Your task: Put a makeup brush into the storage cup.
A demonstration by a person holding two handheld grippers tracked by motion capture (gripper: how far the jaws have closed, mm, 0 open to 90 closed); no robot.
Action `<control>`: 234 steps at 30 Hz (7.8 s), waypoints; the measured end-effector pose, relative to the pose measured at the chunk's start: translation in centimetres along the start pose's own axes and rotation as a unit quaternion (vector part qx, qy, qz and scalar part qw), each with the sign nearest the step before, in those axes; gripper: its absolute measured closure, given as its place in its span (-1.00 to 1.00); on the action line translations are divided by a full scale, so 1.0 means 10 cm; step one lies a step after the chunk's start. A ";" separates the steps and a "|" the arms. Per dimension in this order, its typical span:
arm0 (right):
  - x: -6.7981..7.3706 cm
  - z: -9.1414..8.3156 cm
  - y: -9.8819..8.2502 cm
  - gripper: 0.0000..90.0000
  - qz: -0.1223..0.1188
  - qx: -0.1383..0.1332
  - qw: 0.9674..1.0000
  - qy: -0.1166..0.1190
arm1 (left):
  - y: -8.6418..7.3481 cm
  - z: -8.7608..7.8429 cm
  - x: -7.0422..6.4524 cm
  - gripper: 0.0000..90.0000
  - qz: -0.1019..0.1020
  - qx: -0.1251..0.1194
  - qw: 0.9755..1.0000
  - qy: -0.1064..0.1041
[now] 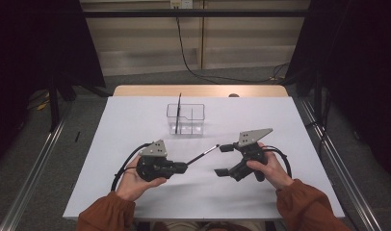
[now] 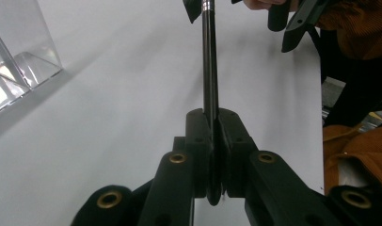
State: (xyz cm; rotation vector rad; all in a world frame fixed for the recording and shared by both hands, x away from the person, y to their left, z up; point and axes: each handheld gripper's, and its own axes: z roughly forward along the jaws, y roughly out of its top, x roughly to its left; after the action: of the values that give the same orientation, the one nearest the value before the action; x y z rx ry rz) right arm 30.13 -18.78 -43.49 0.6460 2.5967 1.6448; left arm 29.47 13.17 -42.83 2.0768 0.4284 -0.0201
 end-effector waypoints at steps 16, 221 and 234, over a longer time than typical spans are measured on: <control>-0.01 -0.01 0.05 -0.93 -0.001 -0.075 0.997 0.007 | -0.01 0.04 -0.02 0.87 0.004 -0.071 0.997 0.013; -0.08 0.11 0.88 0.85 -0.007 0.114 0.992 0.056 | 0.32 0.54 -0.07 0.85 -0.009 -0.084 0.996 0.004; -0.09 0.12 0.85 0.84 -0.003 0.105 0.993 0.061 | 0.32 0.53 -0.06 0.86 -0.010 -0.080 0.997 0.001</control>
State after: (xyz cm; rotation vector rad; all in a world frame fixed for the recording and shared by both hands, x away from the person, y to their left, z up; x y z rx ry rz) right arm 34.12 -14.96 -36.82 0.5597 2.8831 1.4653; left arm 30.73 7.04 -42.83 1.9156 0.4381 0.0046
